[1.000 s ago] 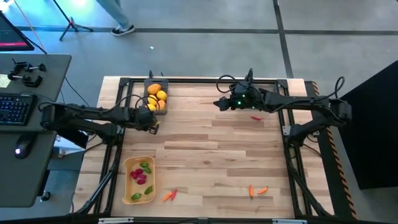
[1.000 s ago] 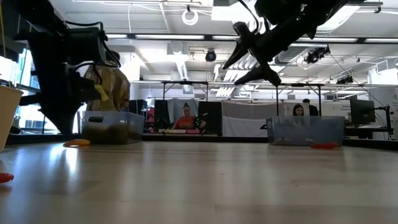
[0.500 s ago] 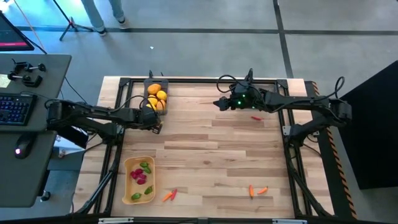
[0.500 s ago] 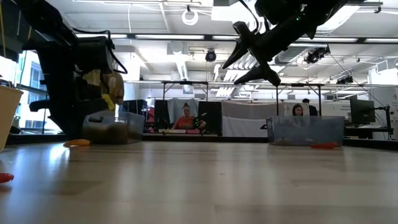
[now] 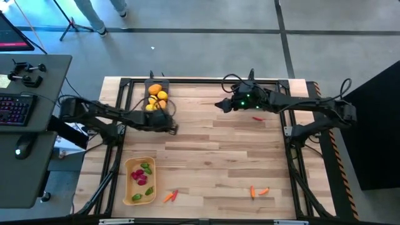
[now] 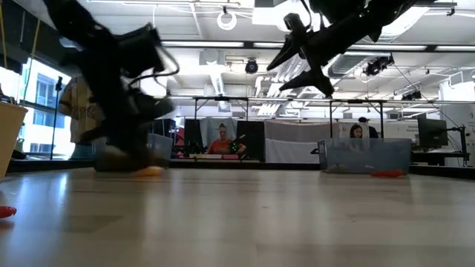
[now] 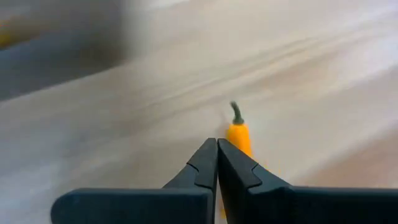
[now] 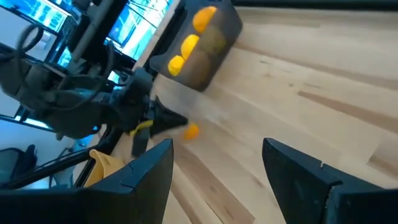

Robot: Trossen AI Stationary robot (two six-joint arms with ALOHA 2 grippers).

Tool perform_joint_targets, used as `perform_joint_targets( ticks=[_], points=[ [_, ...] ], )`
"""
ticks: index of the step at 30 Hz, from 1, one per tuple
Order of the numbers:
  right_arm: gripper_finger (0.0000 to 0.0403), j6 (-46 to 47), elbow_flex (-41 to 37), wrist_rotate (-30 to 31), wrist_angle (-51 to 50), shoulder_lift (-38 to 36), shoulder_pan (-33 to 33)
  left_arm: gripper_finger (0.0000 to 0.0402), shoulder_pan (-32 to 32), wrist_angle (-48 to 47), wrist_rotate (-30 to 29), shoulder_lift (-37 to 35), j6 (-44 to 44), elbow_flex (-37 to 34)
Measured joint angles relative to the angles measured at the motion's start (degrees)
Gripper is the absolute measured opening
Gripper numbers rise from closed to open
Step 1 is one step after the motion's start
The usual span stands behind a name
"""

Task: Sort produce into baskets
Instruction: Put the top left yellow chili into the right black bin

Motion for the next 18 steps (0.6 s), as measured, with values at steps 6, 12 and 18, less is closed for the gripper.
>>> perform_joint_targets(
  ticks=[6,12,18],
  points=[
    [0.0236,-1.3,0.0,0.6,-0.4,-3.3,0.0,0.0000,-1.5,10.4,3.2,12.0,6.2,12.4],
    [0.0236,-4.4,0.0,-0.7,-1.6,-6.0,0.4,0.0000,-2.1,-5.5,6.1,16.3,21.2,28.5],
    [0.0236,-17.6,0.0,-10.8,-3.5,-4.0,5.7,0.0000,-2.1,-22.2,-3.1,1.9,26.8,29.0]
  ],
)
